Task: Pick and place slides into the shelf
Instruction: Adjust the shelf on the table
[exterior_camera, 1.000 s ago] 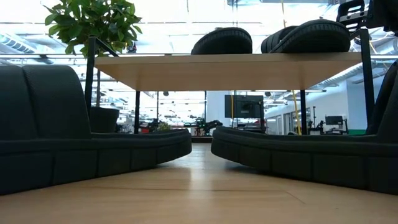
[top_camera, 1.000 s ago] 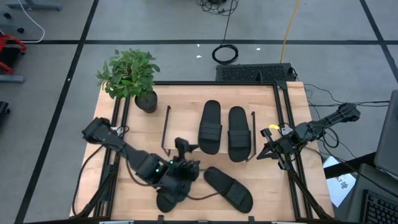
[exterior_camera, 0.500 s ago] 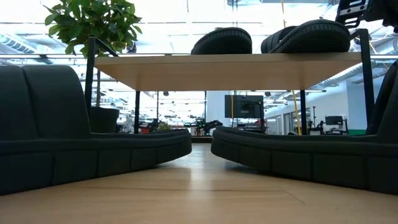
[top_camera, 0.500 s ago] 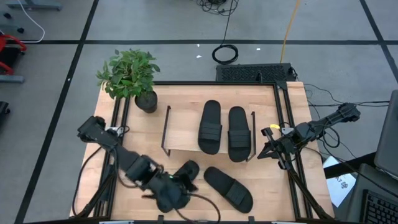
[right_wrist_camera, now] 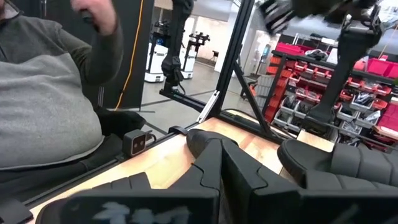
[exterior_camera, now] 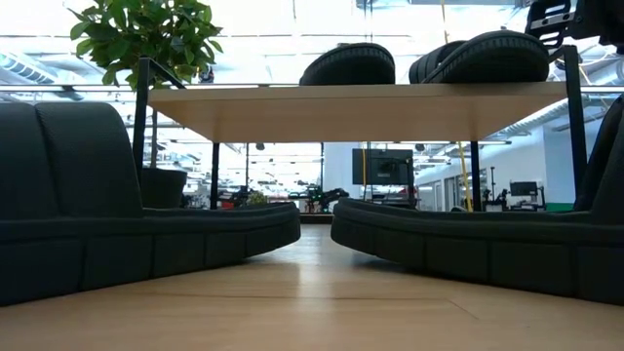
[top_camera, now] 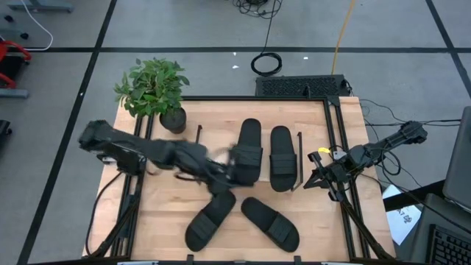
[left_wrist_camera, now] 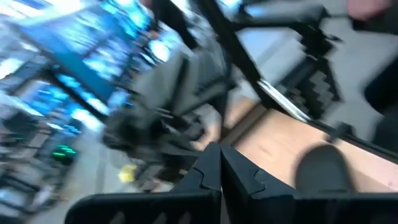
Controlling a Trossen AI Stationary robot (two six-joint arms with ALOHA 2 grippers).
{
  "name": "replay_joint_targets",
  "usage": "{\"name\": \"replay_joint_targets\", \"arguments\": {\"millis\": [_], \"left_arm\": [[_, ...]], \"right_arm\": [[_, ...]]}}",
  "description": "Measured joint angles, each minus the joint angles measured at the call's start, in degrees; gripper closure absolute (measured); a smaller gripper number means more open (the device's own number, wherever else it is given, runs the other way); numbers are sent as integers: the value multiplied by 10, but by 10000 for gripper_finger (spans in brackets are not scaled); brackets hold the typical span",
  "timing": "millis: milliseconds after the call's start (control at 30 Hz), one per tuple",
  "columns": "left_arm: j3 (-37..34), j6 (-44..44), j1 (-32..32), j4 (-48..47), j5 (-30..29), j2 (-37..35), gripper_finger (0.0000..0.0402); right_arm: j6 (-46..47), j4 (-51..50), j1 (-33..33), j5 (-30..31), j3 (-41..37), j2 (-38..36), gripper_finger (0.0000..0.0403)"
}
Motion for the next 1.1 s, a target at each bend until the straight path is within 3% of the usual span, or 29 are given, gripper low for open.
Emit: {"name": "replay_joint_targets", "arguments": {"millis": [200,367,500,800,967,1100], "left_arm": [[-170,-14,-35,55,-57,-191,401],[-357,-37,-79,161,-177,-332,402],[-472,-82,-83,221,-167,-401,402],[-680,-17,-152,430,-208,-446,402],[-736,-11,-168,517,-228,-446,401],[-752,-11,-169,528,-257,-446,401]], "right_arm": [[0,0,0,-2,0,4,403],[-1,33,0,11,0,10,403],[2,81,0,13,0,29,403],[-2,190,0,13,0,102,403],[-10,214,5,-19,17,150,403],[-21,214,29,-15,44,196,403]]}}
